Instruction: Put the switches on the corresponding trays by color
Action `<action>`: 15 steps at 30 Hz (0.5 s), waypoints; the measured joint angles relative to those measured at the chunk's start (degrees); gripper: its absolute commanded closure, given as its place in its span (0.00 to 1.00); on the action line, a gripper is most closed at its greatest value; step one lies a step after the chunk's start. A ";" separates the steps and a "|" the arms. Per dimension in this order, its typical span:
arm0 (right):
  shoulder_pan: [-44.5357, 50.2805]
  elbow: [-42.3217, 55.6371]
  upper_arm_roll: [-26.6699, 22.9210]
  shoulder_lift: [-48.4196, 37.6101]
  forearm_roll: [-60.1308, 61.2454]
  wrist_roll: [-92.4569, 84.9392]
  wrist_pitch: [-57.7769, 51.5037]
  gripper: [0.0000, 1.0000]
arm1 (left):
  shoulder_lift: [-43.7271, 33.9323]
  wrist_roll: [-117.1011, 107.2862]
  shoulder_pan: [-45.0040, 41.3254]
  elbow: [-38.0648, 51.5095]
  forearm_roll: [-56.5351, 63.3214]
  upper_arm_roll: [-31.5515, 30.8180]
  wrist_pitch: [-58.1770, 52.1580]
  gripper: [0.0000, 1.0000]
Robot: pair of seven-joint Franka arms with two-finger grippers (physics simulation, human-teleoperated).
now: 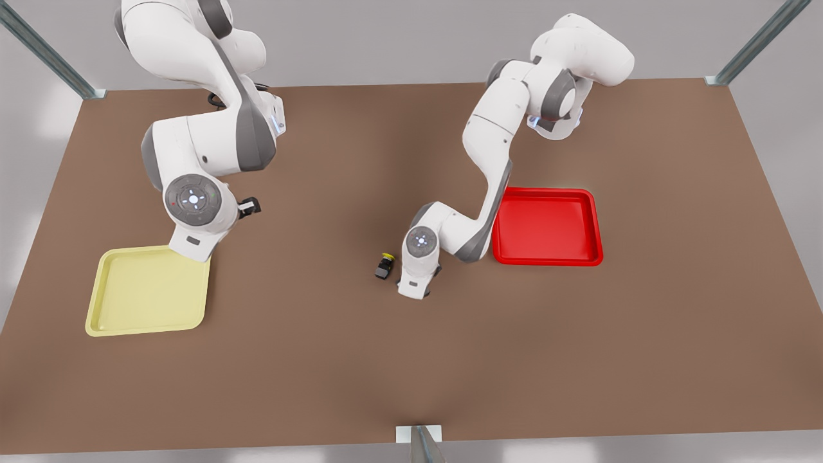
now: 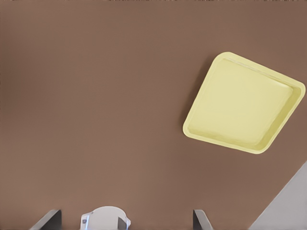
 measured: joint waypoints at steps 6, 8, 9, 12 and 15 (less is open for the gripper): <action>1.52 0.35 -0.02 0.26 -0.06 0.17 0.52 0.00 | -3.98 0.70 2.94 -0.24 1.03 -0.09 -2.38 0.47; 2.31 0.49 -0.09 0.77 -0.12 0.13 1.18 0.00 | -6.71 2.78 4.88 -1.63 1.21 -0.16 -3.01 0.47; 2.27 0.65 -0.81 0.60 -0.07 -0.44 1.12 0.00 | -8.74 4.41 5.95 -3.92 1.39 -0.25 -3.00 0.47; 6.15 3.84 -0.17 5.17 1.06 1.16 7.05 0.00 | -13.72 8.31 7.95 -9.91 1.99 -0.27 -2.74 0.47; 16.07 3.34 -0.11 13.58 10.98 44.40 25.48 0.00 | -21.43 15.20 10.98 -20.26 2.80 -0.53 -1.30 0.47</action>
